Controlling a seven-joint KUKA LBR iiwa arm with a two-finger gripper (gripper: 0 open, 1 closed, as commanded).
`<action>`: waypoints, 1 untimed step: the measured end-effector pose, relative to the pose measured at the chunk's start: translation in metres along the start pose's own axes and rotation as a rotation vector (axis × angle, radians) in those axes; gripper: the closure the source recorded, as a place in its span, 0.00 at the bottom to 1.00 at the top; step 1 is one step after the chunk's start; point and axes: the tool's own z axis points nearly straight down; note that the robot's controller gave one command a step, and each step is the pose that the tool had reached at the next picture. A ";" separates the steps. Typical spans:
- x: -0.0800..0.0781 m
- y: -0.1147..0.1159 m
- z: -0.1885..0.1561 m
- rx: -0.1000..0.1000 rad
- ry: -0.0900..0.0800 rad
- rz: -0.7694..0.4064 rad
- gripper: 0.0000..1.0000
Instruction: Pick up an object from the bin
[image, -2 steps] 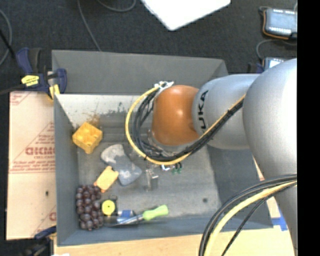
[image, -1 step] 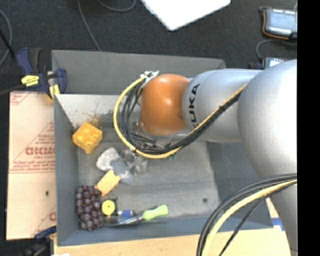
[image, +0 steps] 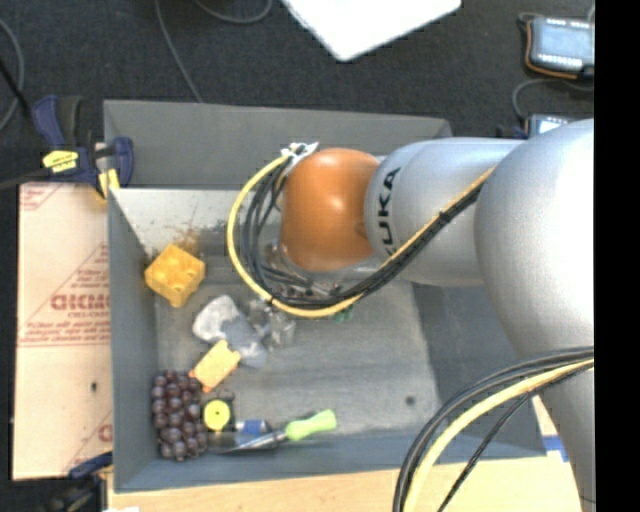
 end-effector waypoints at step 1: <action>-0.002 0.001 -0.043 -0.002 0.007 0.014 1.00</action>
Offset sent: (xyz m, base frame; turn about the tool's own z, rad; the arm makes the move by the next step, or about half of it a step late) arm 0.0127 -0.0135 0.0244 0.0272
